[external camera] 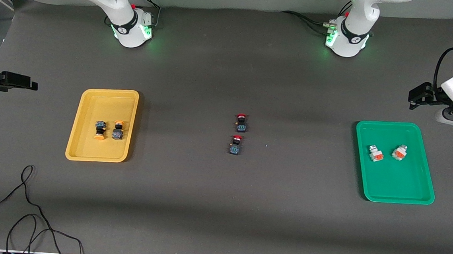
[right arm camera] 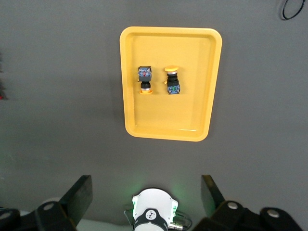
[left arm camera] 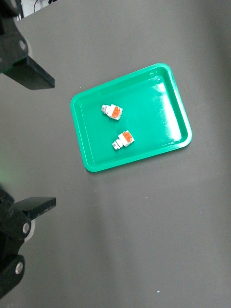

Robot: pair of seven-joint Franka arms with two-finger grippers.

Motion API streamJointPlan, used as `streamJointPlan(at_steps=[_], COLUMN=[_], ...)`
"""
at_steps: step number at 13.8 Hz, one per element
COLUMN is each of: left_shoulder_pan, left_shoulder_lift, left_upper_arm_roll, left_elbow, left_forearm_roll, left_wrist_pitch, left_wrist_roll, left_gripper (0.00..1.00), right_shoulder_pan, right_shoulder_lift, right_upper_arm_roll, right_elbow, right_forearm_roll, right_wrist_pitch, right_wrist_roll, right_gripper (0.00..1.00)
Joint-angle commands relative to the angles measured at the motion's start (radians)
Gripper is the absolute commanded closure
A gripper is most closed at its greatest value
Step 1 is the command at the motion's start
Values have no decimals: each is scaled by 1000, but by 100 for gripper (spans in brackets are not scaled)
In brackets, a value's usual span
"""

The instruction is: Place green and yellow buttons in trays

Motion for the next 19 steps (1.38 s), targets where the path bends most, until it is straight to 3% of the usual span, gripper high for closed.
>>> streamJointPlan(at_steps=[1, 5, 9, 12, 15, 19], left_shoulder_pan=[-52, -75, -72, -72, -70, -73], left_shoulder_lift=[-12, -13, -12, -13, -13, -23], left_upper_arm_roll=[40, 59, 88, 85, 83, 78], left_elbow=[4, 1, -1, 1, 1, 1], left_forearm_roll=[-8, -14, -82, -79, -82, -86], left_wrist_pitch=[5, 13, 11, 4, -1, -2], left_wrist_roll=[-31, -128, -159, -165, -163, -174], left_gripper=[1, 1, 1, 1, 1, 1], right_shoulder_pan=[-100, -252, -271, -303, -301, -281], right_shoulder_lift=[-52, -149, -291, -426, -425, -349], right_upper_arm_roll=[149, 359, 398, 486, 504, 511], right_elbow=[-15, -124, -337, -544, -551, -459], right_forearm_roll=[-60, -116, -123, -206, -211, -211], right_wrist_pitch=[4, 70, 224, 388, 445, 481], right_wrist_roll=[50, 64, 64, 62, 62, 62], right_gripper=[0, 0, 0, 0, 0, 0])
